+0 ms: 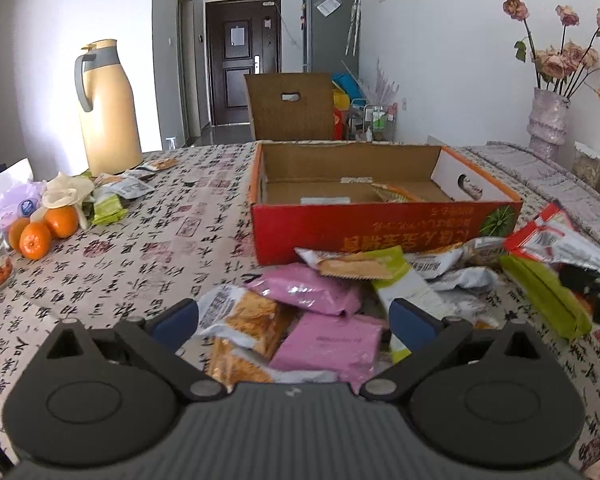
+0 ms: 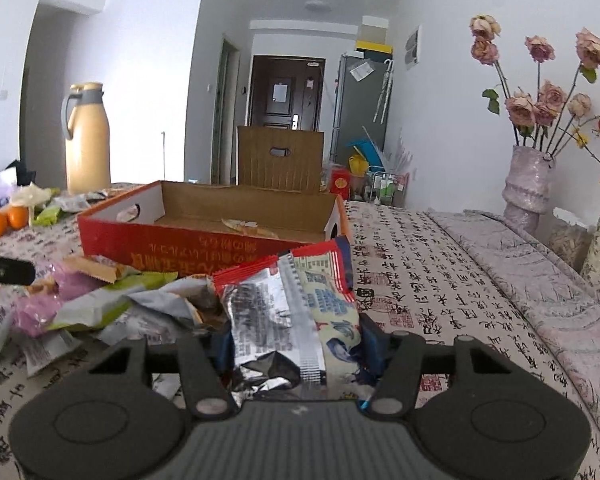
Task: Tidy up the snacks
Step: 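Grasp the white-and-brown biscuit packet with the left gripper while the right holds the foil bag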
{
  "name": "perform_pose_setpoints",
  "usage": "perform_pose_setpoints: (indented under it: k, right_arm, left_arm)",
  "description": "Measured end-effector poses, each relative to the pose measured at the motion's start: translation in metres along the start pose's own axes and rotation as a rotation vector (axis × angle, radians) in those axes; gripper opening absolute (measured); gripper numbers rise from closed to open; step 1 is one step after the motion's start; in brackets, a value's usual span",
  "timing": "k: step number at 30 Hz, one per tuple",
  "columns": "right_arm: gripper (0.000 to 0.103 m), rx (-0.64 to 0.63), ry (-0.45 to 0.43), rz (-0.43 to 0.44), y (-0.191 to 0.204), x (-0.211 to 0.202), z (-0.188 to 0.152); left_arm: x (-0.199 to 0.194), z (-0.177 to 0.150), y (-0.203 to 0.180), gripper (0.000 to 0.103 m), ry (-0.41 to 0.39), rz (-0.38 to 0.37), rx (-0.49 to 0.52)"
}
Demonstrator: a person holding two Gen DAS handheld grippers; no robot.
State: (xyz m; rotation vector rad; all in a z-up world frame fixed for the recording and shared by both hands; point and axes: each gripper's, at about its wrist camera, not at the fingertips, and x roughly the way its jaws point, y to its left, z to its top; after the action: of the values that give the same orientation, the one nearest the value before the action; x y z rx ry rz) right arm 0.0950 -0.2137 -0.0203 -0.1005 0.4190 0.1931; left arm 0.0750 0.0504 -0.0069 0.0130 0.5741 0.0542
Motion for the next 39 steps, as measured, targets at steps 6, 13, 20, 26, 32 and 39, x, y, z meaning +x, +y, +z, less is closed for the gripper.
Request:
perform_pose_setpoints:
  k: [6, 13, 20, 26, 32, 39]
  right_arm:
    - [0.058, 0.015, 0.004, 0.0, 0.001, -0.008, -0.006]
    - [0.058, 0.029, 0.016, -0.002, 0.001, -0.016, -0.013]
    - [0.058, 0.03, 0.017, -0.005, 0.003, -0.023, -0.016]
    - [0.058, 0.03, 0.02, -0.011, 0.005, -0.026, -0.016]
    - [0.058, 0.026, 0.027, -0.012, 0.008, -0.028, -0.016]
    - [0.058, 0.022, 0.034, -0.004, 0.012, -0.028, -0.019]
  left_arm:
    - [-0.003, -0.008, 0.007, 0.103, 0.044, -0.003, 0.028]
    - [0.002, -0.023, 0.017, 0.103, 0.111, -0.004, 0.009]
    - [0.012, -0.03, 0.025, 0.103, 0.134, -0.036, 0.004]
    - [0.021, -0.037, 0.03, 0.103, 0.15, -0.067, -0.013]
    - [0.024, -0.039, 0.035, 0.084, 0.159, -0.095, -0.048]
    - [0.015, -0.041, 0.035, 0.069, 0.133, -0.112, -0.056]
